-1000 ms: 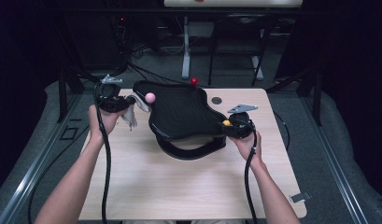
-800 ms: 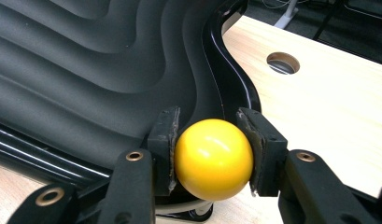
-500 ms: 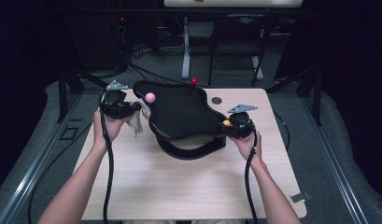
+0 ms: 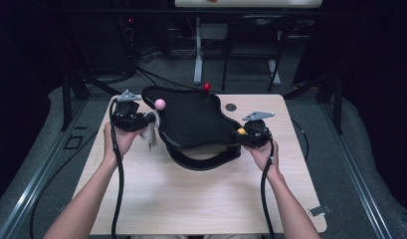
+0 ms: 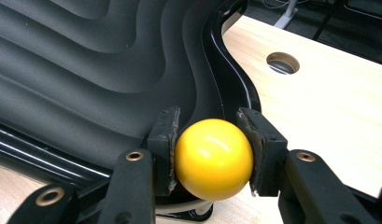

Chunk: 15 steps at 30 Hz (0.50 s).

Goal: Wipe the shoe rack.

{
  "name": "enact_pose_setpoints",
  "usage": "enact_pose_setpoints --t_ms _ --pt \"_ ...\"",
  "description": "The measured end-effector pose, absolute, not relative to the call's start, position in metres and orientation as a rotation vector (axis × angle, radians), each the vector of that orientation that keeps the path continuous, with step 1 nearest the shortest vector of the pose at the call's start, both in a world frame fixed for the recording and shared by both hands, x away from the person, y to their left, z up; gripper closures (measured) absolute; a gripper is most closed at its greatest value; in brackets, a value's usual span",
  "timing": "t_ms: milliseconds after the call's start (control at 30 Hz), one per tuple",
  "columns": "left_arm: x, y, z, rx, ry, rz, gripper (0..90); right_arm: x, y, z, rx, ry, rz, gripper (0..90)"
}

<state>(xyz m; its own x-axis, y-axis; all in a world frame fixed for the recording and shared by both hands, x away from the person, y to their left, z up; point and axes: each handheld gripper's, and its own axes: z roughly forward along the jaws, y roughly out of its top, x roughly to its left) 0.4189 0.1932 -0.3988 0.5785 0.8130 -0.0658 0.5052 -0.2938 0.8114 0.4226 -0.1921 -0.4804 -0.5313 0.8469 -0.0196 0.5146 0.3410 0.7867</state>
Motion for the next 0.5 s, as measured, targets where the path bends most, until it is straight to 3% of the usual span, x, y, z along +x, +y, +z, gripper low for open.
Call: enact_pose_setpoints --t_ms 500 --pt "0.43 0.209 -0.388 1.943 1.102 0.508 82.8 0.423 -0.192 -0.481 1.187 2.177 1.054 59.6"
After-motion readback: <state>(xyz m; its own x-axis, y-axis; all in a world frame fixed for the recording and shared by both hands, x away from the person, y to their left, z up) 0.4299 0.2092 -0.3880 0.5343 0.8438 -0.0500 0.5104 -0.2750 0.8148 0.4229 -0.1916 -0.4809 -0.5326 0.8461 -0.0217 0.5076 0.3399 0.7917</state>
